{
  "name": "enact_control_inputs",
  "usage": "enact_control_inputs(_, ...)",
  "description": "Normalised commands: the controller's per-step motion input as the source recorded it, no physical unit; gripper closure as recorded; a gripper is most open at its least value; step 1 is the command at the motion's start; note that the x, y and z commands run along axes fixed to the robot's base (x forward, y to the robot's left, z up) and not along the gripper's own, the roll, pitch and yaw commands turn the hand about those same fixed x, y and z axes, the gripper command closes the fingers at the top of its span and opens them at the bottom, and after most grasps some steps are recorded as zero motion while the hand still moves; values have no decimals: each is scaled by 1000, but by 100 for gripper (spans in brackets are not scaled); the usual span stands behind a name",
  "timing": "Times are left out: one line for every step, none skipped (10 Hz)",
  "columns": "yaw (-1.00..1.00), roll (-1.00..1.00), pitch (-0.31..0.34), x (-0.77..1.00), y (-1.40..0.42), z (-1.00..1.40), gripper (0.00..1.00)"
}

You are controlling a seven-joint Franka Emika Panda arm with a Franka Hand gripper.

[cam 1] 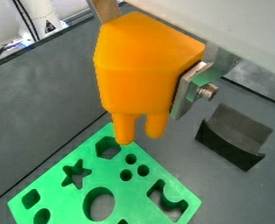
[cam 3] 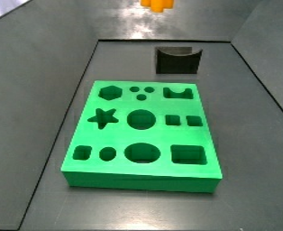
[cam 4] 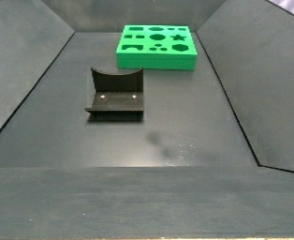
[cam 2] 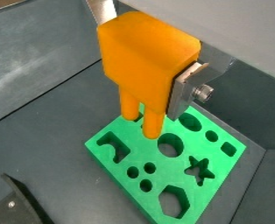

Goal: Pick up the 3 prong object. Move up. Move to above the board. Insert the 3 prong object.
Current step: Insert the 3 prong object.

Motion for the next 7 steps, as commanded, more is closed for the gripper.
enact_control_inputs(0, 0, -17, 0, 0, -29, 100)
enact_control_inputs(0, 0, -67, 0, 0, -60, 100)
enact_control_inputs(0, -13, -26, 49, 0, -91, 100)
enact_control_inputs(0, -20, -84, 0, 0, -111, 100)
enact_control_inputs(0, 0, -61, 0, 0, -26, 100)
enact_control_inputs(0, 0, 0, 17, 0, -17, 100)
enact_control_inputs(0, 0, 0, 94, 20, -160, 100)
